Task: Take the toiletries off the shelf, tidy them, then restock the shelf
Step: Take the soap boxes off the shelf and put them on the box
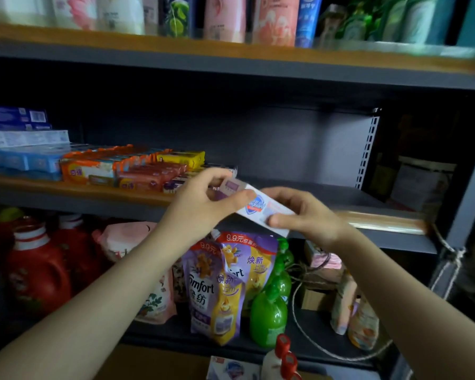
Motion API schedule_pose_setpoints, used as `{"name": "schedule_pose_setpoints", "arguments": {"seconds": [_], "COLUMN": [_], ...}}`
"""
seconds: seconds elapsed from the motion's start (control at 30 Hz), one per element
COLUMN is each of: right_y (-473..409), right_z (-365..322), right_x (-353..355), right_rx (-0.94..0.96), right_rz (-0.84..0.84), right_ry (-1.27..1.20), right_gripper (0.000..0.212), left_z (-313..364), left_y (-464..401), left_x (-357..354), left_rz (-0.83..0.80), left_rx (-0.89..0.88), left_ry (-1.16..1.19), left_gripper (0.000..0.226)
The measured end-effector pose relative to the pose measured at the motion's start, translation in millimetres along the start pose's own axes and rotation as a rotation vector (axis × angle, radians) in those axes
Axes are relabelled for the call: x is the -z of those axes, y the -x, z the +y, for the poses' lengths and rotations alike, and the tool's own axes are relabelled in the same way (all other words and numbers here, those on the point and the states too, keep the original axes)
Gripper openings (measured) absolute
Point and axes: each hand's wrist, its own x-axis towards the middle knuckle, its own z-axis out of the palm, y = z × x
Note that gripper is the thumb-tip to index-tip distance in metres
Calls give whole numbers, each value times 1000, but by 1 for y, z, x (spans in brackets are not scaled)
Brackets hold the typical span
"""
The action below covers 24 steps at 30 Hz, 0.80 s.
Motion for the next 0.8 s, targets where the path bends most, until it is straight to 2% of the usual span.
{"name": "schedule_pose_setpoints", "arguments": {"seconds": [0.13, 0.23, 0.3, 0.37, 0.4, 0.5, 0.57, 0.67, 0.8], "right_y": [14, 28, 35, 38, 40, 45, 48, 52, 56], "right_z": [18, 29, 32, 32, 31, 29, 26, 24, 26], "right_x": [-13, -20, -24, -28, -29, -29, -27, -28, -32], "right_rx": [-34, -24, 0, 25, 34, 49, 60, 90, 91], "right_rz": [97, 33, 42, 94, 115, 172, 168, 114, 6], "right_ry": [-127, -340, -361, -312, -288, -194, -97, 6, 49], "right_gripper": [53, 65, 59, 51, 49, 50, 56, 63, 75], "left_z": [-12, -29, -38, -44, -47, -53, -58, -62, -69], "left_y": [12, 23, 31, 35, 36, 39, 42, 45, 48], "left_x": [4, 9, 10, 9, 10, 12, 11, 8, 10], "left_rz": [15, -33, -116, -194, -224, -286, -309, -256, -143], "left_rx": [74, 167, 172, 199, 216, 282, 314, 309, 174], "left_ry": [169, 484, 658, 753, 776, 780, 735, 594, 362], "left_gripper": [28, 44, 59, 77, 79, 53, 46, 53, 58]}}
